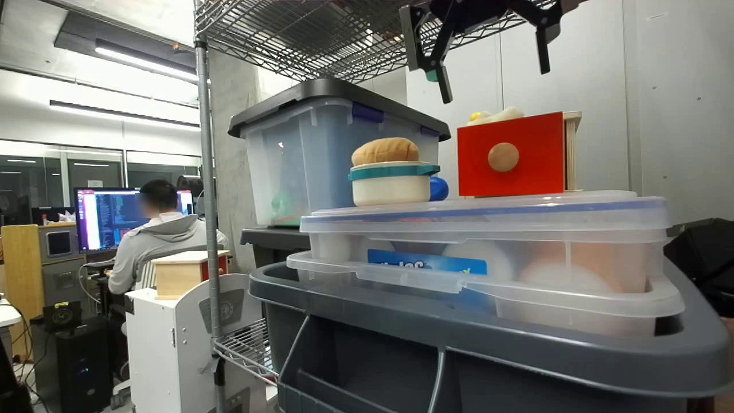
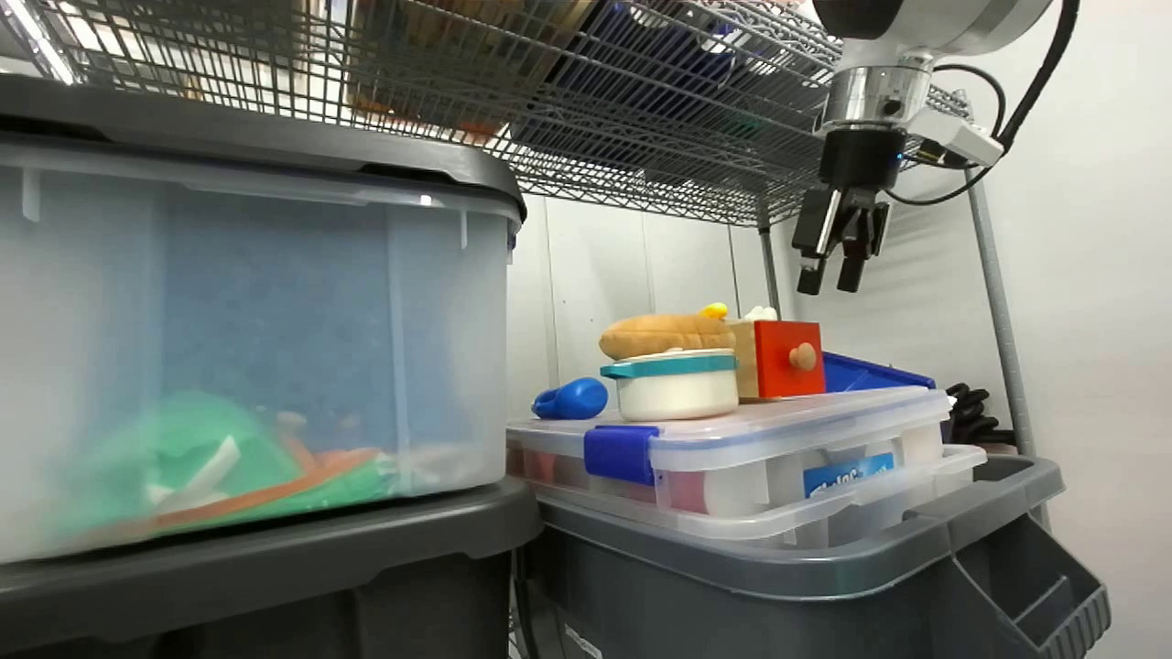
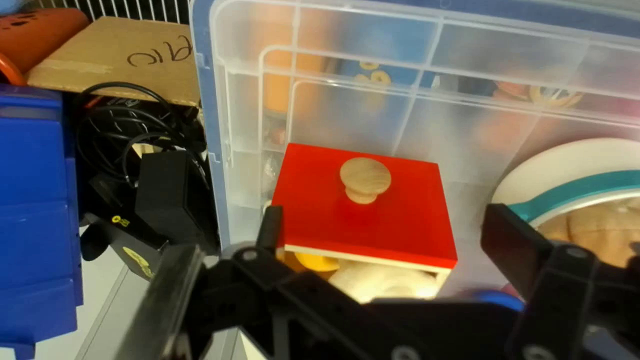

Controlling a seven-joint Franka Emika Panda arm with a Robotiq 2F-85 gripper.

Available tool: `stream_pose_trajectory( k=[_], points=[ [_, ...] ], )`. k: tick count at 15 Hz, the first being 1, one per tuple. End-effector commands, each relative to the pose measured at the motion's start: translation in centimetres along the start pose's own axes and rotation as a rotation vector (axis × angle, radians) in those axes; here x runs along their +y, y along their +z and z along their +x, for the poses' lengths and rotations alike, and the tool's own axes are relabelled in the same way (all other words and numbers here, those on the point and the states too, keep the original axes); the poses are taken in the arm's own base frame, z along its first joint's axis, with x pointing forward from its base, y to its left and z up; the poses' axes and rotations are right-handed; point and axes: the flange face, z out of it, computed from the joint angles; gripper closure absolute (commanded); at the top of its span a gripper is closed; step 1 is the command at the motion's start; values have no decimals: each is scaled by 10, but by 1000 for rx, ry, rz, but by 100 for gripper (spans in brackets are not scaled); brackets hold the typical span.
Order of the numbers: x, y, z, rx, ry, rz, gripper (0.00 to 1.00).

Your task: Put the brown object in the drawer, then put in the white bowl, then put the knife in the drawer

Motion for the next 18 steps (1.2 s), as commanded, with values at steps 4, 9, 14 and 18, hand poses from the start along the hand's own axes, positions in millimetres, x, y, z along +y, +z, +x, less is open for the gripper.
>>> stream_pose_trajectory(
  k=[4,9,14,18],
  points=[
    [6,10,26,46,-8,-24,0],
    [11,18,38,53,-5,-38,0],
    [6,15,49,56,-1,-17,0],
    [-2,19,51,48,12,35,0]
  ],
)
